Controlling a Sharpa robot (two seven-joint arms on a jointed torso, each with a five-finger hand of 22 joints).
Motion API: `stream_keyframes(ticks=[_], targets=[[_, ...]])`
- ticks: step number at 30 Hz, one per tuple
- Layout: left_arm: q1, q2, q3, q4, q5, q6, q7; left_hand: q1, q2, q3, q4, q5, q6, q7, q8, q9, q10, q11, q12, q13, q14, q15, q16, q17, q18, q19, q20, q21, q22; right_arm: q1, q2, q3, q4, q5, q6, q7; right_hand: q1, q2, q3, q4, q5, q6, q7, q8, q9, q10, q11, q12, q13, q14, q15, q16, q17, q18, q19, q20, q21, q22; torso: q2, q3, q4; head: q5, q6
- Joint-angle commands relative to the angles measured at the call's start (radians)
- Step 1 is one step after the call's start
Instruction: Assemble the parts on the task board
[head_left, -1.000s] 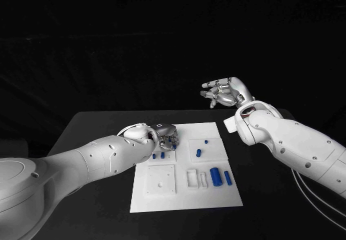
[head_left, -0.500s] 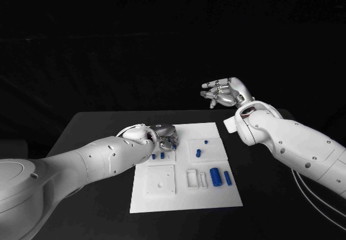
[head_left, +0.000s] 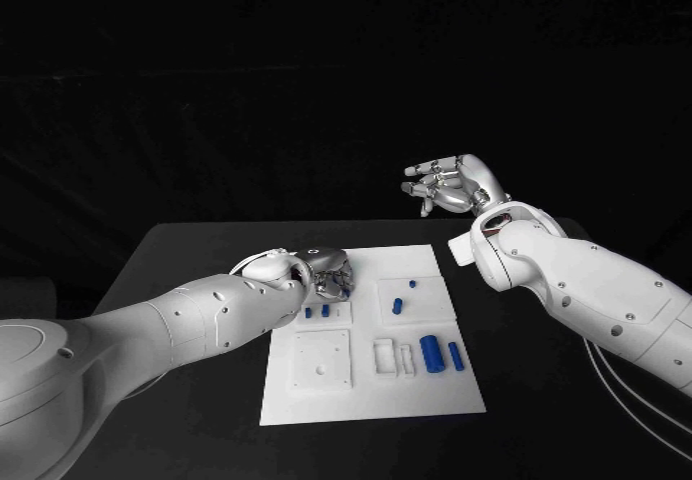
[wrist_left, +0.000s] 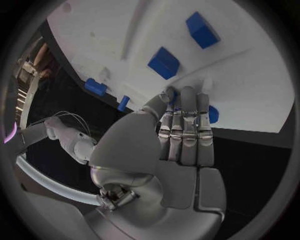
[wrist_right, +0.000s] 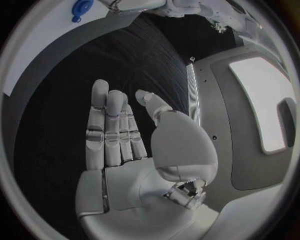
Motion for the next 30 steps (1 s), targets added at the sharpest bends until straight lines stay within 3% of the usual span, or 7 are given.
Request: stream_keyframes(ticks=[1, 12, 15, 19, 22, 26, 30], targets=[[-0.003, -0.014, 0.005, 0.014, 0.023, -0.062, -0.018, -0.008, 0.002, 0.016, -0.001, 0.007, 0.008, 0.002, 0.006, 0.000, 0.009, 0.001, 0.007, 0.002, 0.007, -0.001, 0.001, -0.001, 0.014, 0.007, -0.001, 0.007, 0.003, 0.000, -0.001, 0.000, 0.000, -0.001, 0.011, 0.010, -0.001, -0.008, 0.003, 0.000, -0.001, 0.006, -0.001, -0.005, -0.001, -0.002, 0.001, 0.004, -0.001, -0.008, -0.001, 0.004, -0.002, 0.008, 0.005, 0.007, 0.007, 0.001, -0.001, 0.0000, 0.0003, 0.000, 0.001], [0.008, -0.116, 0.076, 0.135, 0.097, -0.069, -0.041, -0.014, -0.007, 0.036, -0.004, 0.008, 0.008, 0.002, 0.006, 0.000, 0.010, 0.000, 0.007, 0.002, 0.017, -0.003, 0.008, 0.002, 0.017, 0.014, -0.003, 0.013, 0.013, 0.000, -0.007, 0.000, -0.015, -0.001, 0.019, 0.009, -0.003, -0.008, 0.004, -0.001, 0.001, 0.004, -0.001, -0.007, -0.002, 0.040, 0.006, -0.085, -0.063, -0.018, 0.003, 0.002, -0.013, 0.009, -0.005, 0.011, 0.002, -0.006, -0.002, 0.0004, 0.0019, 0.000, -0.001], [0.015, -0.141, 0.082, 0.159, 0.107, -0.056, -0.047, -0.014, -0.006, 0.036, -0.003, 0.007, 0.009, 0.002, 0.007, 0.001, 0.011, 0.000, 0.007, 0.002, 0.017, -0.003, 0.008, 0.002, 0.017, 0.015, -0.003, 0.013, 0.013, 0.000, -0.007, 0.000, -0.021, 0.000, 0.031, 0.013, -0.006, -0.004, 0.013, 0.001, 0.001, -0.001, 0.005, -0.006, -0.001, 0.044, 0.019, -0.158, -0.110, -0.056, 0.019, -0.089, -0.081, 0.011, -0.067, 0.025, -0.012, -0.067, -0.002, 0.0006, 0.0019, 0.002, -0.001], [0.020, -0.170, 0.085, 0.186, 0.112, -0.038, -0.057, -0.013, -0.007, 0.035, -0.003, 0.005, 0.010, 0.002, 0.007, 0.000, 0.011, 0.000, 0.007, 0.002, 0.016, -0.003, 0.009, 0.002, 0.017, 0.015, -0.003, 0.014, 0.014, 0.000, -0.008, 0.000, -0.028, 0.013, 0.054, 0.023, -0.010, -0.002, 0.069, -0.002, 0.004, -0.007, 0.019, -0.005, -0.001, 0.043, 0.053, -0.348, -0.186, 0.004, 0.062, -0.432, -0.336, 0.034, -0.170, 0.076, -0.013, -0.413, -0.001, -0.0001, 0.0018, 0.001, -0.001], [0.022, -0.188, 0.086, 0.206, 0.112, -0.026, -0.066, -0.013, -0.007, 0.035, -0.003, 0.005, 0.010, 0.002, 0.007, 0.000, 0.011, 0.000, 0.007, 0.002, 0.016, -0.003, 0.009, 0.002, 0.017, 0.015, -0.003, 0.014, 0.014, 0.000, -0.008, 0.000, -0.034, 0.028, 0.074, 0.035, -0.026, -0.013, 0.097, 0.005, 0.001, -0.016, 0.028, -0.007, -0.002, 0.022, 0.081, -0.407, -0.189, -0.036, 0.104, -0.594, -0.467, 0.022, -0.289, 0.121, -0.010, -0.615, -0.001, -0.0008, 0.0009, 0.000, -0.001], [0.023, -0.203, 0.086, 0.219, 0.106, -0.008, -0.078, -0.011, -0.008, 0.034, -0.003, 0.003, 0.011, 0.002, 0.007, 0.000, 0.011, 0.000, 0.007, 0.002, 0.016, -0.004, 0.009, 0.003, 0.016, 0.015, -0.004, 0.013, 0.014, 0.000, -0.008, 0.000, -0.043, 0.048, 0.102, 0.048, -0.024, -0.016, 0.112, 0.012, 0.003, -0.033, 0.036, -0.005, -0.002, -0.036, 0.103, -0.421, -0.191, -0.113, 0.145, -0.618, -0.639, 0.024, -0.358, 0.169, -0.011, -0.820, -0.001, -0.0018, 0.0010, 0.001, -0.003], [0.023, -0.210, 0.086, 0.221, 0.101, 0.008, -0.086, -0.008, -0.008, 0.031, -0.002, 0.000, 0.010, 0.002, 0.006, 0.000, 0.010, 0.000, 0.007, 0.002, 0.015, -0.003, 0.008, 0.002, 0.016, 0.014, -0.003, 0.013, 0.015, 0.000, -0.005, 0.000, -0.053, 0.070, 0.127, 0.061, -0.010, -0.013, 0.106, 0.014, 0.004, -0.067, 0.038, -0.006, -0.004, -0.070, 0.109, -0.422, -0.192, -0.161, 0.156, -0.617, -0.717, 0.036, -0.384, 0.202, -0.005, -0.982, -0.001, -0.0008, 0.0017, 0.001, -0.003]])
